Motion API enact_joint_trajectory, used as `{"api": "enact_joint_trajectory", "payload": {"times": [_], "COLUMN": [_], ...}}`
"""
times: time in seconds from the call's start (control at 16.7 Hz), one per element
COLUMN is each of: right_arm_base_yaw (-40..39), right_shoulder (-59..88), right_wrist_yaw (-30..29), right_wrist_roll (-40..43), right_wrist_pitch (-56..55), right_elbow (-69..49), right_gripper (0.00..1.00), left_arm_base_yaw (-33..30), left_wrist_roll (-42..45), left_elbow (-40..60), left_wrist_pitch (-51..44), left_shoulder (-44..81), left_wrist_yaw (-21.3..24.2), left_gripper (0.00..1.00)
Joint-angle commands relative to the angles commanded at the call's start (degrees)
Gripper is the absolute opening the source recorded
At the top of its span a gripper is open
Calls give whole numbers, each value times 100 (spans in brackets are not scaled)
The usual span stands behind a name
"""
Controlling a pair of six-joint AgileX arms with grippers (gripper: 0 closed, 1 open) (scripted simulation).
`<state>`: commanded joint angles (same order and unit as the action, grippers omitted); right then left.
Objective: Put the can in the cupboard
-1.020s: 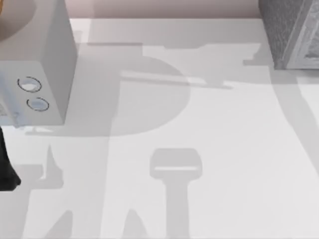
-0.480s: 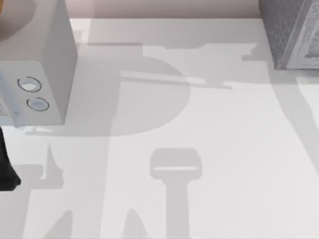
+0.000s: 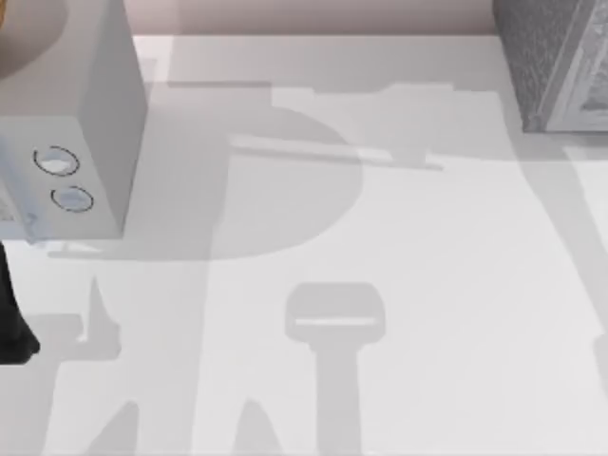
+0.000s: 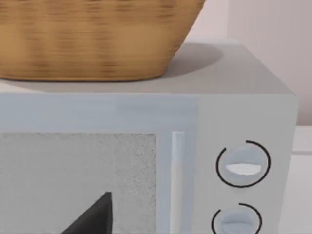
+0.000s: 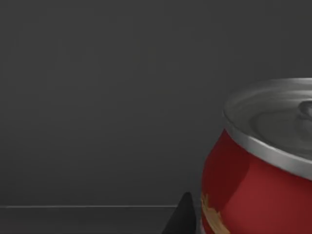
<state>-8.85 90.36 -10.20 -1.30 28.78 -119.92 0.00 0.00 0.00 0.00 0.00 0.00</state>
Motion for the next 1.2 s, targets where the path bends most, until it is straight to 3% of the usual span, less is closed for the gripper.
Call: {"api": "enact_joint_trajectory", "payload": {"times": [1.2], "right_arm_base_yaw": [287], "right_shoulder": [2696], "right_wrist_yaw": [258], "right_wrist_roll": [29], "right_wrist_pitch": [955], "right_elbow": [-3596], "right_gripper": [0], "left_arm_base_yaw": [0], "left_wrist_roll": [0], "left_elbow": [0], "left_wrist_pitch": [0], "left_shoulder": [0], "left_wrist_yaw": [0], "left_gripper": [100]}}
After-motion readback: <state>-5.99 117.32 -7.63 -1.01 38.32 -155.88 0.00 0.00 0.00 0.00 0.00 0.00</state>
